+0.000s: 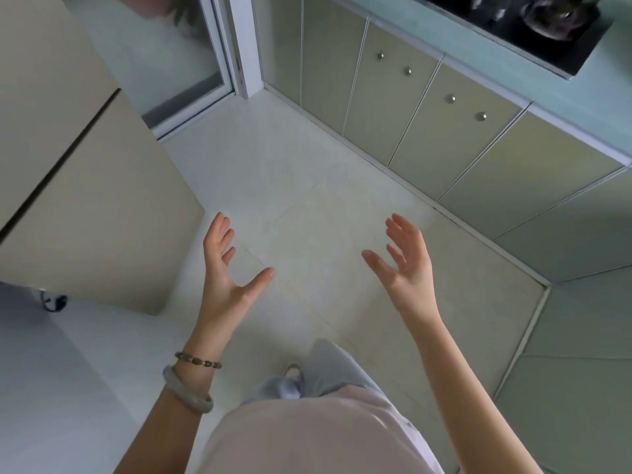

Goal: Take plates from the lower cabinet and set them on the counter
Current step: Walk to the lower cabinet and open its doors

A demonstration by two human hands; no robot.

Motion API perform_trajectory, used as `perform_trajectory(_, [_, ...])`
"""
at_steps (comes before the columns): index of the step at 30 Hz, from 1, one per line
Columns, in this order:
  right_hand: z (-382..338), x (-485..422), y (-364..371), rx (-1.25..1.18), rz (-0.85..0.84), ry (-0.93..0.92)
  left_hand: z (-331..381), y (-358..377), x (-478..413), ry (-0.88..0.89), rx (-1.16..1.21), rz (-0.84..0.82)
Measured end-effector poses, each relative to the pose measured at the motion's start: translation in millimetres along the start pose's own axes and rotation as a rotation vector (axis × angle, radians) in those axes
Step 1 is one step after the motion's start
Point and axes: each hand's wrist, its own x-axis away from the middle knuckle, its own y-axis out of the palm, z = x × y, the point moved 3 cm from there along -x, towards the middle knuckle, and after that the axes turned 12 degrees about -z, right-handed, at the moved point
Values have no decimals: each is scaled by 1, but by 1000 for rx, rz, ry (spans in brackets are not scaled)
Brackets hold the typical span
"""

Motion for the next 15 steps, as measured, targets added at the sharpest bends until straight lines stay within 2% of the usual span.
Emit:
perform_trajectory(8, [-8, -139, 4, -11, -18, -10, -11, -11, -125, -24, -28, 12])
perform_trajectory(15, [-33, -279, 4, -40, -111, -43, 4, -27, -248, -27, -102, 144])
